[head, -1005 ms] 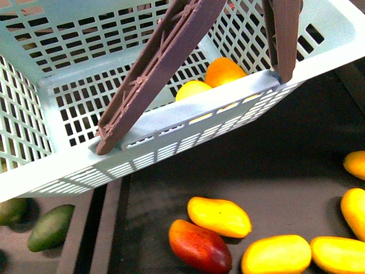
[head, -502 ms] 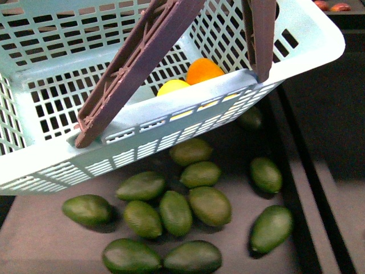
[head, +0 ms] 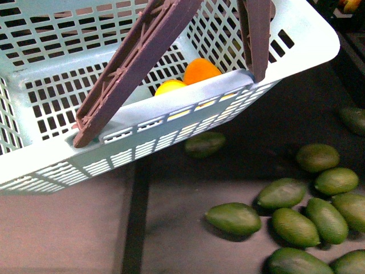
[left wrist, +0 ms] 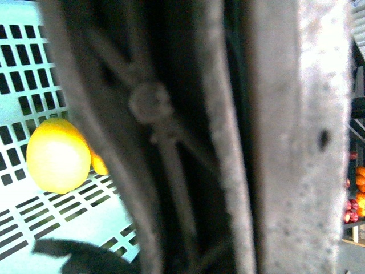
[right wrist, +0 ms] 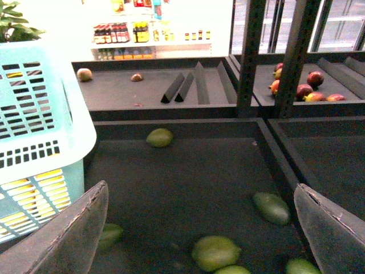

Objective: Pick lemon and mango into basket

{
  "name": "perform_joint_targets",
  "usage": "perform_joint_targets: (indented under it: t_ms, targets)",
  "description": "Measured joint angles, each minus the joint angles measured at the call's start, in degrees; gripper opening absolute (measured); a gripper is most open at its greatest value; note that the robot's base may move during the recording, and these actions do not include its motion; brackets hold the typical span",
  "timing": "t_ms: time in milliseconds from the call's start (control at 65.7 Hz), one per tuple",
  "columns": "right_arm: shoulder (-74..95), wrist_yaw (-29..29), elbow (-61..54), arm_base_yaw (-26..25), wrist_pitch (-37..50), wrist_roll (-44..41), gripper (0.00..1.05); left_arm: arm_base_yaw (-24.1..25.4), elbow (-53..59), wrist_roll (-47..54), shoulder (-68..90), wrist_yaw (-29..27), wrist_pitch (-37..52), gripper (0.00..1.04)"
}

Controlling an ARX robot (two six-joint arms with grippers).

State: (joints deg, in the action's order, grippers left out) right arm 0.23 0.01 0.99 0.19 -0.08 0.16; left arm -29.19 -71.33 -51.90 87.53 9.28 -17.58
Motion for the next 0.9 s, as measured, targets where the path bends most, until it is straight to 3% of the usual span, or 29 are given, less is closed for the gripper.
perform_joint_targets:
  t_ms: [244,320,350,381,442,609,761,898]
  targets:
    - [0.0,-0.46,-0.02,-0.13,0.0,-0.02,0.96,0.63,0.02,0.07,0.0,-0.57,0.0,0.14]
    - [-0.04,-0.33,-0.02,-0.13,0.0,0.0,0.96,0.13,2.49,-5.16,0.0,-12.52,7.06,0.14]
    - [0.0,-0.31,-0.02,-0.13,0.0,0.0,0.96,-0.42,3.37,-9.33,0.7,-21.4,11.28,0.14]
    - [0.0,-0.31,-0.02,-0.13,0.0,-0.02,0.96,-0.52,3.45,-11.41,1.4,-26.77,13.44,0.14]
    - [-0.02,-0.24,-0.02,-0.15,0.0,-0.02,0.96,0.79,3.43,-14.14,2.62,-31.87,15.82,0.14]
    - [-0.02,-0.02,-0.02,-0.13,0.0,-0.02,0.96,5.9,1.11,-20.52,9.27,-30.27,18.47,0.14]
    - [-0.02,-0.02,-0.02,-0.13,0.0,0.0,0.96,8.52,-2.01,-28.35,18.45,-26.1,18.86,0.14]
    - [-0.02,0.0,-0.02,-0.13,0.0,0.0,0.96,9.51,-4.9,-32.96,25.4,-25.79,18.97,0.14]
